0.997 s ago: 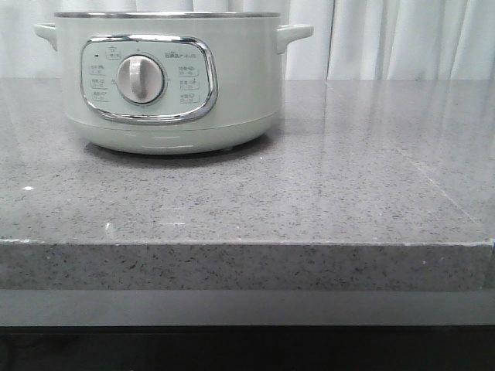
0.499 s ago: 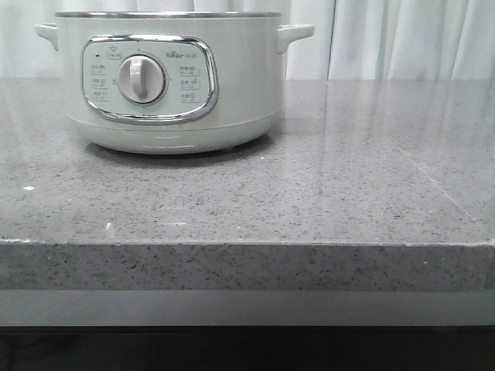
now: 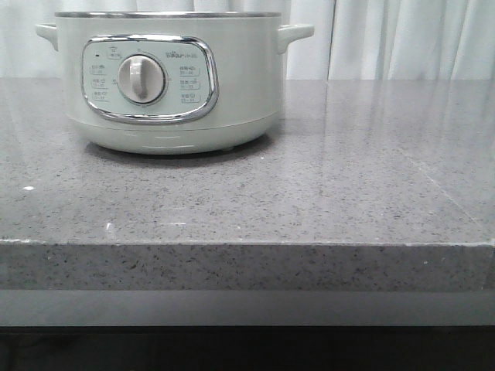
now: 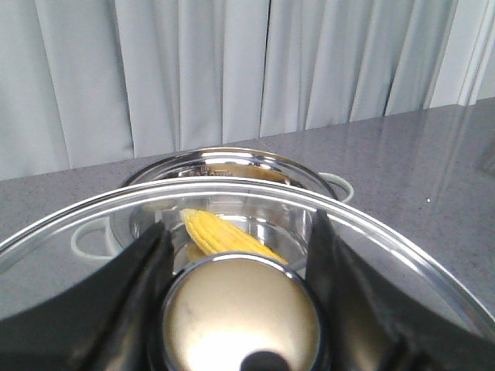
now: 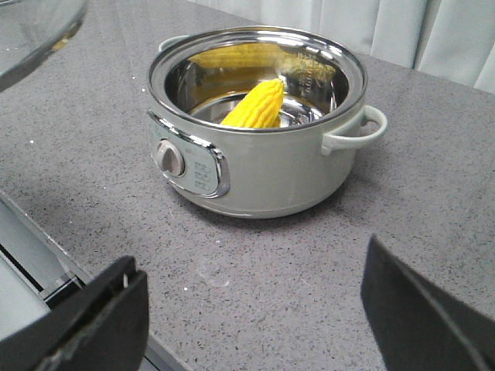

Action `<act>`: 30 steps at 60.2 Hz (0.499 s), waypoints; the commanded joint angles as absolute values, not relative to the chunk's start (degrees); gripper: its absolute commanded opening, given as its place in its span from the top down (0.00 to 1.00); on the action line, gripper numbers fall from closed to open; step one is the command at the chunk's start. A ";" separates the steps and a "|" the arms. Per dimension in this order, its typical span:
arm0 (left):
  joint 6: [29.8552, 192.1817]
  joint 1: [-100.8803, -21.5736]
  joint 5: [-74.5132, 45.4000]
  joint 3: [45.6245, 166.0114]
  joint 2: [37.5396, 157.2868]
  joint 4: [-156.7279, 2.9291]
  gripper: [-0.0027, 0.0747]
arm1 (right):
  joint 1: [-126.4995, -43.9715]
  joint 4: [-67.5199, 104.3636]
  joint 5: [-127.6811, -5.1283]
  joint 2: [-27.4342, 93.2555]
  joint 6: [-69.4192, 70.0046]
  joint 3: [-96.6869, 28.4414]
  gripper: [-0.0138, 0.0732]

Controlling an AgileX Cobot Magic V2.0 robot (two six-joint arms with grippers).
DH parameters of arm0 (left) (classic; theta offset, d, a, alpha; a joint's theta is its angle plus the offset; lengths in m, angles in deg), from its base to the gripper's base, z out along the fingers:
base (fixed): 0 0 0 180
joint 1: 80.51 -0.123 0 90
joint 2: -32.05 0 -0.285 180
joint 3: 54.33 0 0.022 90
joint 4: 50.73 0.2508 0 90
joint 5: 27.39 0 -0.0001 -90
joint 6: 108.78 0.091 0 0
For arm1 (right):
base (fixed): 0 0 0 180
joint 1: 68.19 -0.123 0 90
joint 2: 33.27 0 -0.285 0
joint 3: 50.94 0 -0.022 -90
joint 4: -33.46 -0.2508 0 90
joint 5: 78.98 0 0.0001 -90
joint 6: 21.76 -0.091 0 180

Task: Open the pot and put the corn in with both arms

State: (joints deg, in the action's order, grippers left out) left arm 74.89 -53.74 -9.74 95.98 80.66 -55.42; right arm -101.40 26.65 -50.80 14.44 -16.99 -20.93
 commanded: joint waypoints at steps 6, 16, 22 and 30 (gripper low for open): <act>74.92 -53.66 -22.51 101.59 88.07 -55.90 0.70 | -101.45 26.79 -55.23 14.05 -16.81 -22.34 0.17; 74.92 -53.66 -22.89 110.20 99.88 -55.90 0.70 | -101.45 26.79 -55.23 14.05 -16.81 -22.34 0.17; 74.92 -53.66 -23.02 115.11 105.84 -55.90 0.70 | -101.45 26.79 -55.23 14.05 -16.81 -22.34 0.17; 74.92 -53.66 -23.02 122.05 113.68 -55.90 0.70 | -101.45 26.79 -55.23 14.05 -16.81 -22.34 0.17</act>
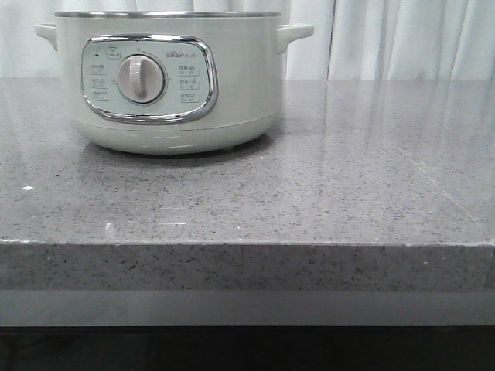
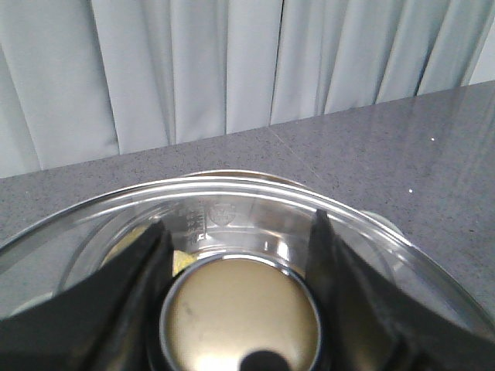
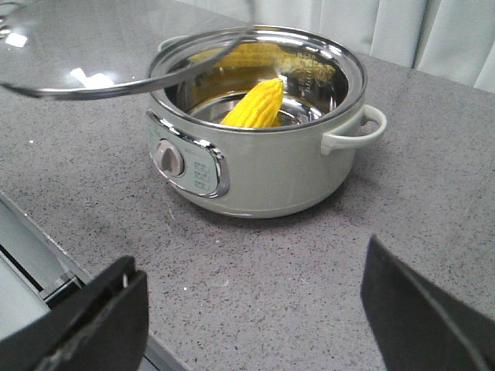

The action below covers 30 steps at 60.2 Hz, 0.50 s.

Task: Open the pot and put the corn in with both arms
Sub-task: 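Lower the glass lid back onto the pot with the left gripper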

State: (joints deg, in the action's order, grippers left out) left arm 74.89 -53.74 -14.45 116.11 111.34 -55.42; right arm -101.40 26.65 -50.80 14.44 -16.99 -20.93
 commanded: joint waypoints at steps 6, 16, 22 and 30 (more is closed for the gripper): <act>74.92 -53.66 -23.02 126.67 118.89 -55.90 0.70 | -101.45 26.79 -55.23 14.05 -16.81 -22.34 0.17; 74.92 -53.66 -23.02 132.64 125.99 -55.90 0.70 | -101.45 26.79 -55.23 14.05 -16.81 -22.34 0.17; 74.92 -53.66 -23.44 134.64 128.77 -55.90 0.70 | -101.45 26.79 -55.23 14.05 -16.81 -22.34 0.17; 74.92 -53.66 -26.69 135.17 131.96 -55.90 0.70 | -101.45 26.79 -55.23 14.05 -16.81 -22.34 0.17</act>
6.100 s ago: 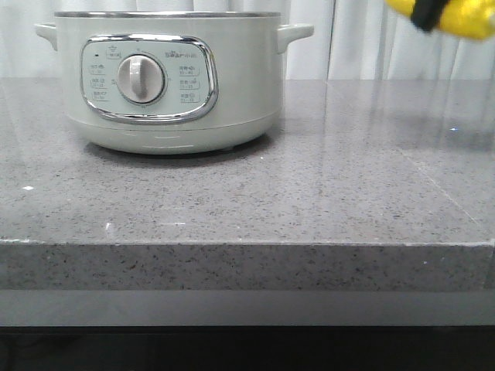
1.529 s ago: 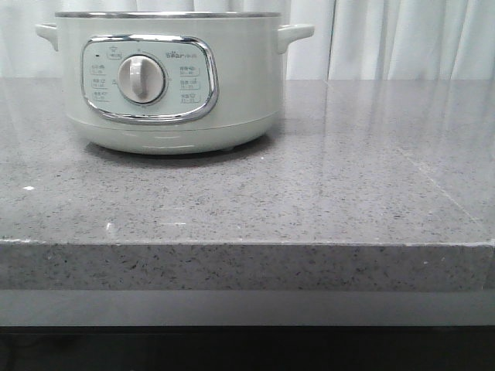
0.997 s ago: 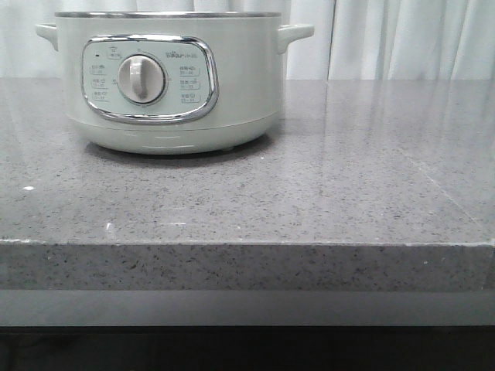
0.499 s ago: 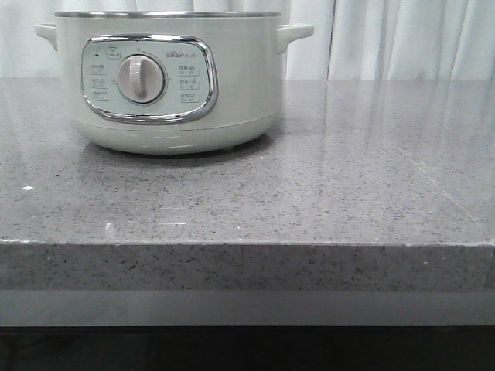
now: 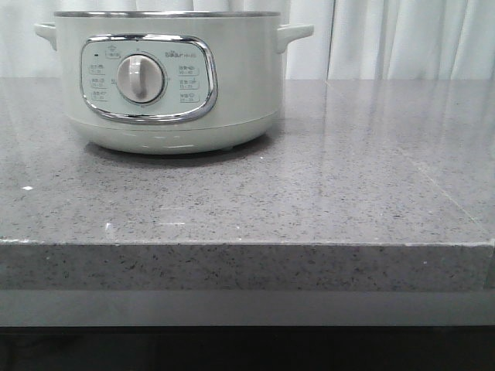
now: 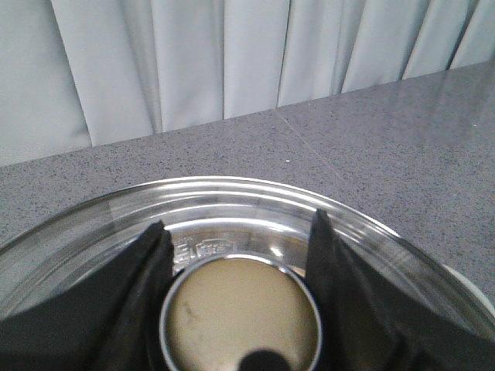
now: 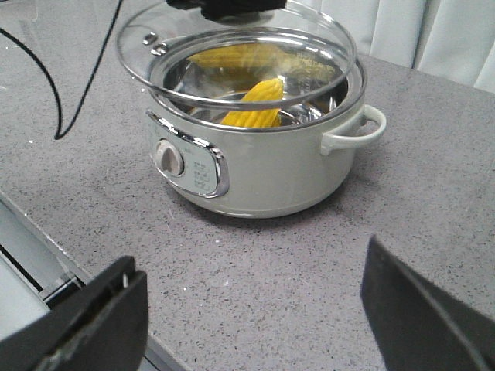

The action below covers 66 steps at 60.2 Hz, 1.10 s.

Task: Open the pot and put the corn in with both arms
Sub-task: 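Lower the glass lid back onto the pot with the left gripper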

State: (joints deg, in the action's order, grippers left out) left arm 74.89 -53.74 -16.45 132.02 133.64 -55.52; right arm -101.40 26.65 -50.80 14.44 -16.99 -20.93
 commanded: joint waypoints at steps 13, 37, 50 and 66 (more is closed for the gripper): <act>74.92 -53.66 -28.20 135.17 134.12 -55.90 0.70 | -101.45 26.79 -55.23 14.05 -16.81 -22.34 0.17; 74.82 -53.66 -28.23 135.17 135.29 -56.00 0.70 | -101.45 26.79 -55.23 14.05 -16.81 -22.34 0.17; 74.82 -53.55 -27.39 135.17 135.29 -62.19 0.70 | -101.45 26.79 -55.23 14.05 -16.81 -22.34 0.17; 74.93 -53.69 -27.39 135.17 135.29 -60.08 0.70 | -101.45 26.79 -55.23 14.05 -16.81 -22.34 0.17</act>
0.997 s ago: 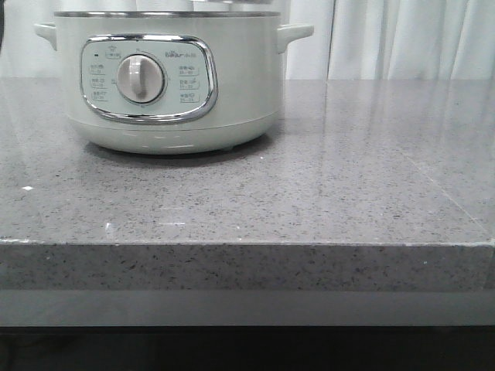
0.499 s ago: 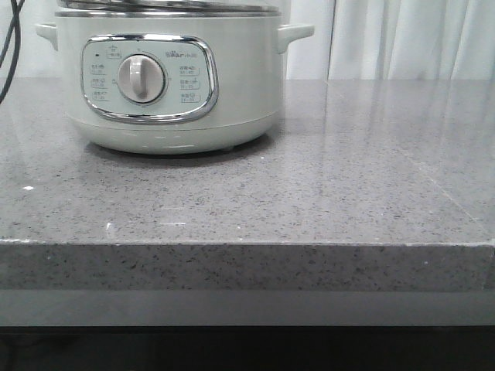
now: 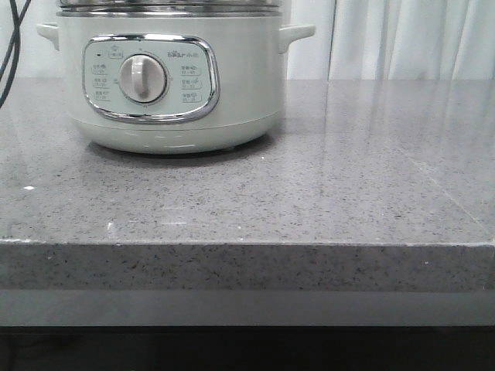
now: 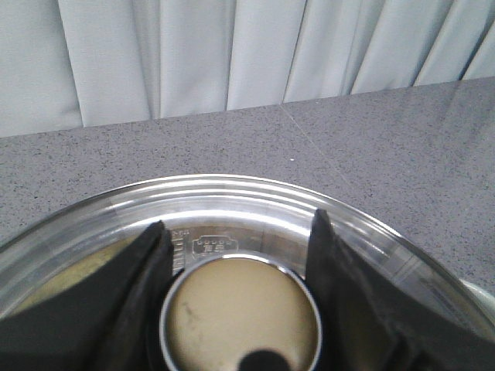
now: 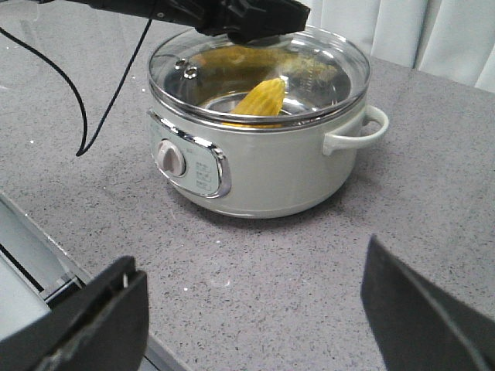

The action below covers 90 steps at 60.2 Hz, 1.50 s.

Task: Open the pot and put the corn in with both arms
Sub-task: 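Lower the glass lid back onto the pot with the left gripper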

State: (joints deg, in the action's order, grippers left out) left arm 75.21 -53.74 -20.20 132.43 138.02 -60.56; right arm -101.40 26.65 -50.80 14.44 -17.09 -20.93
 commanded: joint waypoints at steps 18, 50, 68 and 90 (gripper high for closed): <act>74.93 -53.69 -26.84 135.17 135.29 -57.25 0.70 | -101.45 26.79 -55.23 14.05 -16.81 -22.34 0.17; 74.93 -53.69 -25.67 135.17 131.90 -56.40 0.37 | -101.45 26.79 -55.23 14.05 -16.81 -22.34 0.17; 74.93 -53.69 -8.20 135.17 116.59 -54.59 0.37 | -101.45 26.79 -55.23 14.05 -16.81 -22.34 0.17; 75.03 -53.69 2.78 121.95 94.82 -53.94 0.37 | -101.45 26.79 -55.23 14.05 -16.81 -22.34 0.17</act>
